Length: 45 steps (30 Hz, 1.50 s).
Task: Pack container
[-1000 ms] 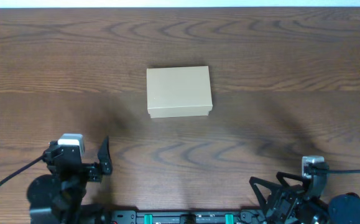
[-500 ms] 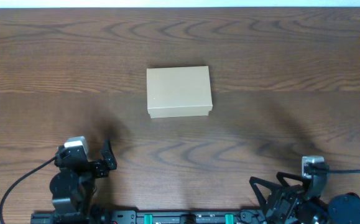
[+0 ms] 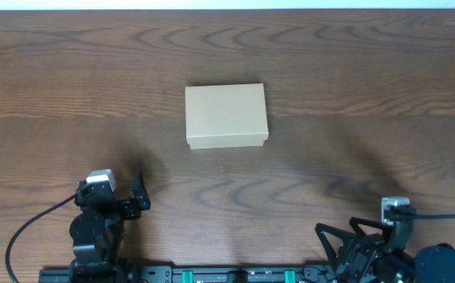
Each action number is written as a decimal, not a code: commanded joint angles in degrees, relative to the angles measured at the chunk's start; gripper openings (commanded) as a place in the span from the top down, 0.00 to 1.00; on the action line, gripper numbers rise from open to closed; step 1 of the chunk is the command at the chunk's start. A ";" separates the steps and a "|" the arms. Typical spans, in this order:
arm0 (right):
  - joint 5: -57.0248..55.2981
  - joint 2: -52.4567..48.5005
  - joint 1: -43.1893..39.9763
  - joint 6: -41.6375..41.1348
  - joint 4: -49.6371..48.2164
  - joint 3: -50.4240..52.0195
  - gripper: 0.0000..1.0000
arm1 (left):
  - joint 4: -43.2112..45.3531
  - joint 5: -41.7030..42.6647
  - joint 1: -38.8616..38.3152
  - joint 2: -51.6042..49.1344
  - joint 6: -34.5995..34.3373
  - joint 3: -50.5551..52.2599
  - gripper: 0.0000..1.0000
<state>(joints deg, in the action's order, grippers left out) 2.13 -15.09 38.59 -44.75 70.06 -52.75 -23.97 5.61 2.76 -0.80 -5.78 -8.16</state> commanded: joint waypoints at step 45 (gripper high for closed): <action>-9.46 14.80 -4.24 35.21 -21.05 31.91 0.01 | 0.17 -0.07 -0.26 0.55 0.17 1.22 0.05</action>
<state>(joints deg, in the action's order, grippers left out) -6.48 -1.45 35.42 -12.14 49.23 -23.09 -23.75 5.61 2.76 -0.78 -5.78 -8.12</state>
